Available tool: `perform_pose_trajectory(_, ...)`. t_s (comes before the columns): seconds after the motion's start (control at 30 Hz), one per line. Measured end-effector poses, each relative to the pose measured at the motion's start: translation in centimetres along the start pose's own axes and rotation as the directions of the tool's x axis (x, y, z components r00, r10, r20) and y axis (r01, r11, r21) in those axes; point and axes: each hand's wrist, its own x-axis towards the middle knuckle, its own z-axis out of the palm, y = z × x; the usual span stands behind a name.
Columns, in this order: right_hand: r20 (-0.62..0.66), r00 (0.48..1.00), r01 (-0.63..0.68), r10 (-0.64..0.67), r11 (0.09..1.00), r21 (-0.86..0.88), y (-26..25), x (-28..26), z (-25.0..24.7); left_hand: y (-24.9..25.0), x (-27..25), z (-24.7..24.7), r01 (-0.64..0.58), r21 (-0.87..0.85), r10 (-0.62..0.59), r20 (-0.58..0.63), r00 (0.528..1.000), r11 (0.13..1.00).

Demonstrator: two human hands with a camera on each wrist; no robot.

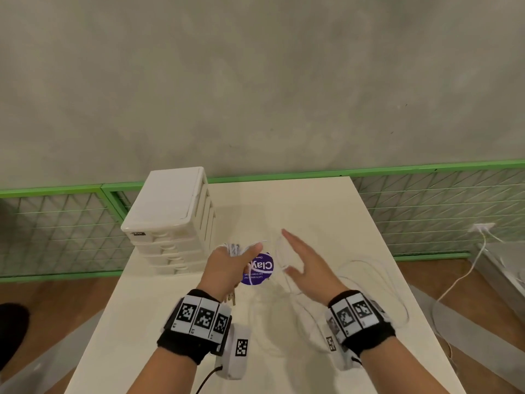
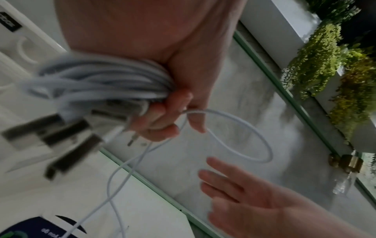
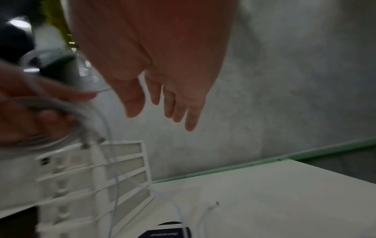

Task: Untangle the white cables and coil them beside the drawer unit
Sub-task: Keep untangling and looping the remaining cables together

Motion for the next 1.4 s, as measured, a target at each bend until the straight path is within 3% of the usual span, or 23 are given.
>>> perform_pose_trajectory(0.1,0.101,0.994,0.006,-0.036,0.958,0.288,-2.6,0.3,1.4,1.6,-1.4,0.2,-0.052,0.012,0.05,0.151,0.987,0.999)
perform_pose_trajectory(0.2,-0.035,0.999,0.04,-0.028,0.903,0.427,-3.3,1.1,2.6,2.7,-2.4,-0.2,-0.088,-0.005,0.087,0.246,0.965,0.996)
perform_pose_trajectory(0.27,-0.063,0.998,0.012,0.02,0.888,0.459,-3.1,1.5,2.8,3.0,-2.7,-0.5,-0.043,-0.058,0.058,0.295,0.954,0.997)
perform_pose_trajectory(0.37,-0.023,0.999,-0.035,0.047,0.925,0.379,-2.0,2.1,3.1,3.1,-2.5,-1.7,0.028,-0.203,0.048,0.36,0.932,0.979)
perform_pose_trajectory(0.5,-0.038,0.987,-0.135,0.158,0.926,0.352,0.1,1.8,2.7,4.2,-2.3,-3.3,0.121,-0.444,0.096,0.437,0.894,0.888)
perform_pose_trajectory(0.6,0.028,0.976,-0.218,0.216,0.969,0.12,-0.1,2.0,2.9,5.3,-2.5,-3.2,0.099,-0.458,0.147,0.473,0.869,0.883)
perform_pose_trajectory(0.7,0.045,0.9,-0.435,0.435,0.9,0.001,-0.2,3.1,1.6,5.6,-2.7,-2.7,0.016,-0.349,0.139,0.414,0.9,0.937)
perform_pose_trajectory(0.77,0.005,0.837,-0.54,0.546,0.826,0.163,0.0,3.4,0.0,5.5,-2.5,-2.8,-0.002,-0.309,0.119,0.359,0.926,0.951)
perform_pose_trajectory(0.8,-0.083,0.848,-0.491,0.524,0.835,0.249,-0.2,3.4,-0.8,5.5,-2.4,-3.0,-0.011,-0.298,0.119,0.348,0.93,0.954)
perform_pose_trajectory(0.87,-0.228,0.912,-0.26,0.341,0.91,0.323,-1.0,3.4,-1.4,5.5,-2.5,-3.1,-0.031,-0.282,0.138,0.367,0.92,0.959)
perform_pose_trajectory(0.97,-0.097,0.989,-0.068,0.109,0.932,0.357,-3.2,3.6,0.1,5.9,-3.1,-2.4,-0.061,-0.306,0.198,0.44,0.876,0.95)
perform_pose_trajectory(1.07,-0.043,0.998,-0.024,0.048,0.896,0.443,-4.2,3.4,2.8,6.9,-3.4,-1.9,-0.085,-0.399,0.269,0.431,0.861,0.913)
perform_pose_trajectory(1.2,-0.022,0.997,-0.057,0.077,0.878,0.476,-3.5,2.0,4.9,7.4,-2.2,-2.9,-0.108,-0.531,0.277,0.25,0.928,0.84)
perform_pose_trajectory(1.3,0.019,0.997,-0.074,0.072,0.919,0.387,-1.6,1.4,5.4,7.1,-0.9,-4.1,-0.154,-0.632,0.249,0.063,0.967,0.76)
perform_pose_trajectory(1.4,0.094,0.993,-0.088,0.067,0.965,0.246,0.0,0.2,5.7,7.0,0.3,-5.5,-0.117,-0.758,0.15,-0.026,0.988,0.641)
